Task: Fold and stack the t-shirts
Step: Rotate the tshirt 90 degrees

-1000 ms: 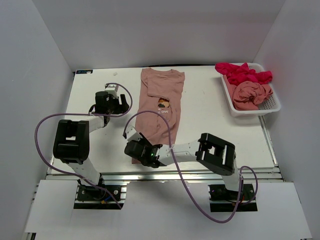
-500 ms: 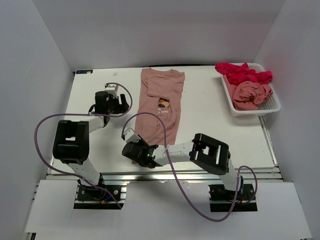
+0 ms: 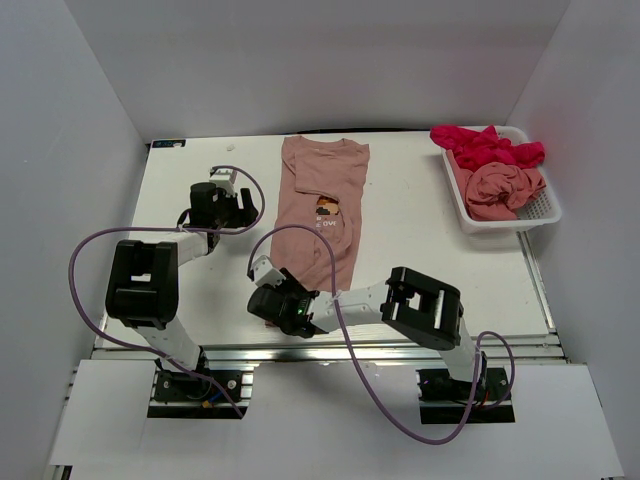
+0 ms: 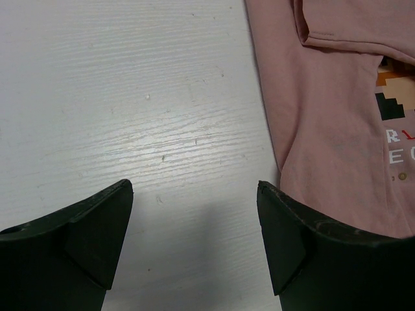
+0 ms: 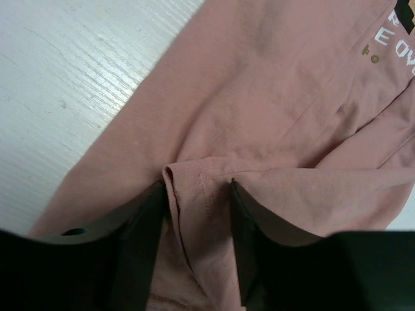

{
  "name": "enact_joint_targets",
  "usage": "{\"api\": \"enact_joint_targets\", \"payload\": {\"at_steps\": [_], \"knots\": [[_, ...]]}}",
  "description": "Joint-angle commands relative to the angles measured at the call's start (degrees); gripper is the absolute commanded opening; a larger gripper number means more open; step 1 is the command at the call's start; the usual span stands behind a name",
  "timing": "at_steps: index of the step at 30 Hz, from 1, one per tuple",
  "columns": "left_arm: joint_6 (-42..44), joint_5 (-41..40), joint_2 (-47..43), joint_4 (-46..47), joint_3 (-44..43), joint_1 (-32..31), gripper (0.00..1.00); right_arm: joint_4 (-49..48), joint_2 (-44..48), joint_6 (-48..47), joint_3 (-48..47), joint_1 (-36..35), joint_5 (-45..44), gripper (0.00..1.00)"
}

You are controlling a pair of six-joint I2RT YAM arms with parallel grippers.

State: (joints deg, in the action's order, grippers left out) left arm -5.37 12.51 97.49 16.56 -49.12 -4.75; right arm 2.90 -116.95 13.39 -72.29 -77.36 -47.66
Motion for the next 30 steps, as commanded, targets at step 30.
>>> {"api": "enact_joint_targets", "payload": {"at_steps": [30], "knots": [[-0.6,2.1,-2.2,0.1,0.2,-0.1,0.87,-4.0,5.5,0.7,3.0,-0.2,-2.7,0.57]]}}
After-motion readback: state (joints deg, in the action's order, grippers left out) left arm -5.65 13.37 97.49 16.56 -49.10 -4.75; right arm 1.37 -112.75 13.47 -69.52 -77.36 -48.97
